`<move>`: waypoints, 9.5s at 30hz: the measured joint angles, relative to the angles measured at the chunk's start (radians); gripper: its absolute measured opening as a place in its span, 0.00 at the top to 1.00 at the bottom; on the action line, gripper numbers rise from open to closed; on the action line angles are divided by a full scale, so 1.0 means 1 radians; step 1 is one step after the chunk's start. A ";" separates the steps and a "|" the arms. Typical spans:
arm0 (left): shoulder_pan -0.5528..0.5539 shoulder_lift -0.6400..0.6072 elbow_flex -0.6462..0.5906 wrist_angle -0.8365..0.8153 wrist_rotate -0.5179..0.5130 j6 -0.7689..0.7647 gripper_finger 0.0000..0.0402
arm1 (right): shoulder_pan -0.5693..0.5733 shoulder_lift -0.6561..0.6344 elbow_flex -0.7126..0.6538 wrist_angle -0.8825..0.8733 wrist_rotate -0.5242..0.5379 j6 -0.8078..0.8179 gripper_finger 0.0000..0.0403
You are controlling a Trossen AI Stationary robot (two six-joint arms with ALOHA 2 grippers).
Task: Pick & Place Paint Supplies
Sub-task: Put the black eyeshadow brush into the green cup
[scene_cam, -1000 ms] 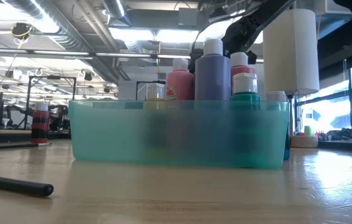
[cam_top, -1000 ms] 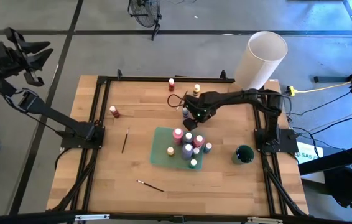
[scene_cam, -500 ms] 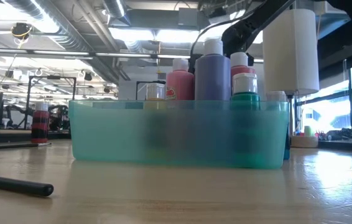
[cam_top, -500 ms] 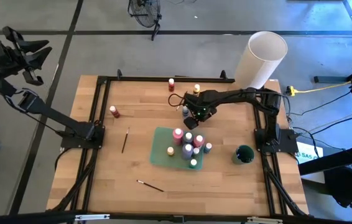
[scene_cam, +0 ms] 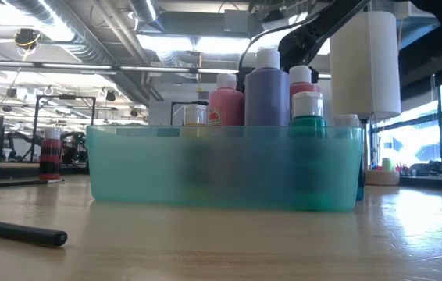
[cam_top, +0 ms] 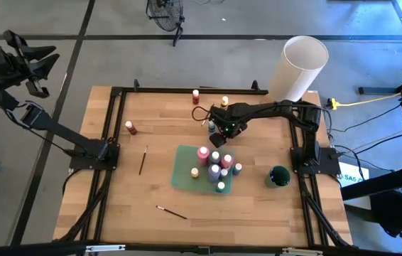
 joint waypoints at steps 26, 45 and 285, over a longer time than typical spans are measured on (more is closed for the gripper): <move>0.000 0.001 -0.006 0.006 0.053 -0.068 0.76 | 0.000 0.002 0.000 -0.004 0.062 0.007 0.44; 0.000 0.004 -0.006 0.014 0.053 -0.068 0.76 | -0.010 0.015 0.002 -0.012 0.050 0.008 0.53; 0.303 0.632 -0.212 0.448 0.679 0.032 0.97 | 0.375 -0.418 0.455 0.397 0.052 -0.283 0.59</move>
